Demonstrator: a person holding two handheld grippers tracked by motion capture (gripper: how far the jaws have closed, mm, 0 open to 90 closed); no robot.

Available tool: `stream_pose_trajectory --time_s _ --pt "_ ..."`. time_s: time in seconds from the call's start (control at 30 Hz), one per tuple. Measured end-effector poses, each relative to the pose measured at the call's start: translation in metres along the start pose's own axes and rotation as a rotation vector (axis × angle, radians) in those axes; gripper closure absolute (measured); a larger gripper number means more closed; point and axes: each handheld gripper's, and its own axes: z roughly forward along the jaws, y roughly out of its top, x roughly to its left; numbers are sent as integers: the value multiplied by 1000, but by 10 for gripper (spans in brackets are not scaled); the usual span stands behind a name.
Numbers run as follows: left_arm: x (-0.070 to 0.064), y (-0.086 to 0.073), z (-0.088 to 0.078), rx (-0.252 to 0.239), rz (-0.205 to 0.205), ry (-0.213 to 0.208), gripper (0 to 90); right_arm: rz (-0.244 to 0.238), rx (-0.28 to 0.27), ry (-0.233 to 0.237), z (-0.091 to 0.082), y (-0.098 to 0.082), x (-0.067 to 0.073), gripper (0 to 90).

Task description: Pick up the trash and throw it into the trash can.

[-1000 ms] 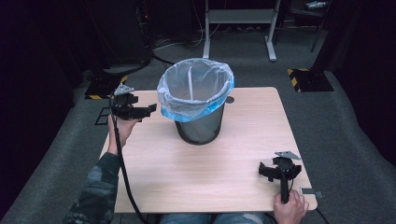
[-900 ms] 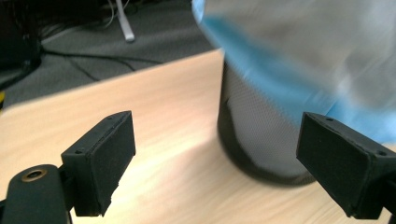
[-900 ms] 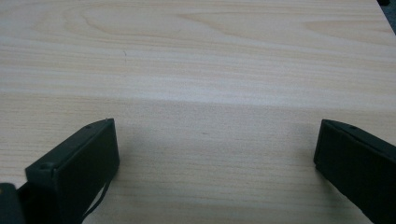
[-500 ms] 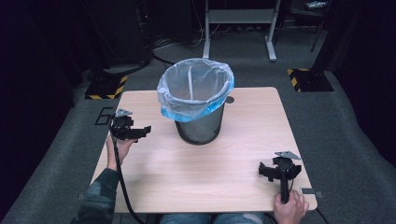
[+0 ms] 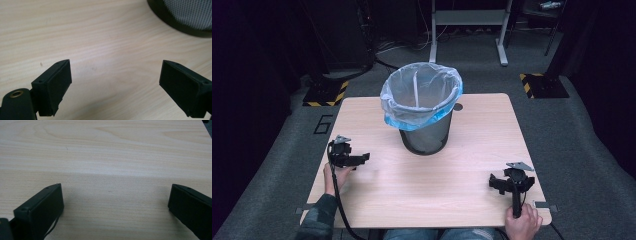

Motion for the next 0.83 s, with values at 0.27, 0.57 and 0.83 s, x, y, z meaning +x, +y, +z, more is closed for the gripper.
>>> stream_pose_trajectory --time_s 0.27,0.57,0.83 --pt "1 -26 6 6 23 25 71 0 0 0 0 0 0 0" --pt "0 -43 10 -3 81 63 52 0 0 0 0 0 0 0" --pt "-2 -43 11 -3 66 77 50 4 0 0 0 0 0 0"
